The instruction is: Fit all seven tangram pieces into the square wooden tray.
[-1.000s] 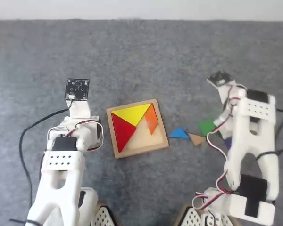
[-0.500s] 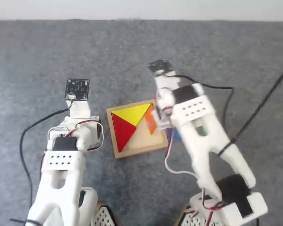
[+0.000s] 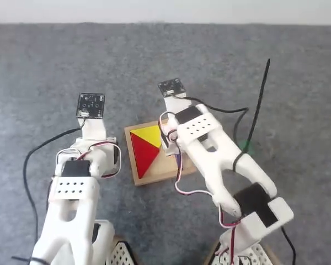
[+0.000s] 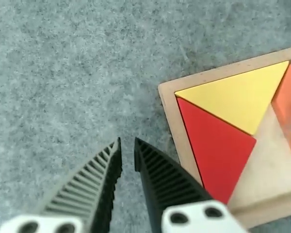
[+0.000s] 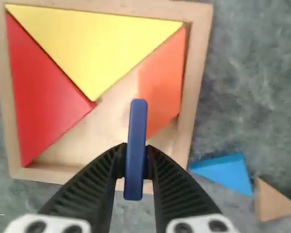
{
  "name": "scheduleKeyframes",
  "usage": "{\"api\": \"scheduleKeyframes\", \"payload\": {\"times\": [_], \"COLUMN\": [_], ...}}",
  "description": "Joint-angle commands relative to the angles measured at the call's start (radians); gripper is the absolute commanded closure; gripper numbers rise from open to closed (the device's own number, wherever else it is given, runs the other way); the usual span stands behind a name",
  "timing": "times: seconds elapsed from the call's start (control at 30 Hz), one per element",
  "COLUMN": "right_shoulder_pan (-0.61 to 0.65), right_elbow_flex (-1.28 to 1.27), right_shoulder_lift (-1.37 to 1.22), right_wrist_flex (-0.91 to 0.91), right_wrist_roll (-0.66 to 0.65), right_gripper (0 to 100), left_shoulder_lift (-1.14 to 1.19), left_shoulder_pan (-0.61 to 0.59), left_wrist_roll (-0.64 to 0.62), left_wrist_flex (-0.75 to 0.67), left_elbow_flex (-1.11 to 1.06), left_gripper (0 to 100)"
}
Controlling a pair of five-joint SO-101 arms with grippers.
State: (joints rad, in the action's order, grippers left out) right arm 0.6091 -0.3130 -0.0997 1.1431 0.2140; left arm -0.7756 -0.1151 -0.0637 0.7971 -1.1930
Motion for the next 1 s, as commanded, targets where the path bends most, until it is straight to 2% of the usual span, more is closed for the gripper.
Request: {"api": "scheduleKeyframes", "payload": {"times": [0.0,0.3,0.6,0.77,0.97], "right_shoulder_pan": [0.038,-0.004,-0.004,-0.005,-0.054], "right_elbow_flex": [0.034,0.003,-0.015,-0.015,0.08], "right_shoulder_lift": [0.001,0.001,0.001,0.007,0.012], "right_wrist_flex": [-0.045,-0.105,-0.096,-0.094,0.031], "right_wrist_roll": [0.04,0.069,0.06,-0.094,-0.199], "right_gripper": [98.6,98.0,77.5,74.5,74.6], "left_shoulder_lift": [-0.02,-0.02,-0.02,-0.02,-0.02], "left_shoulder_pan": [0.0,0.0,0.0,0.0,0.0], "left_wrist_roll": [0.014,0.014,0.014,0.015,0.015], "left_wrist_flex": [0.012,0.012,0.012,0.012,0.012], "left_elbow_flex": [0.025,0.022,0.021,0.019,0.019], "left_gripper": [95,95,95,95,95]}}
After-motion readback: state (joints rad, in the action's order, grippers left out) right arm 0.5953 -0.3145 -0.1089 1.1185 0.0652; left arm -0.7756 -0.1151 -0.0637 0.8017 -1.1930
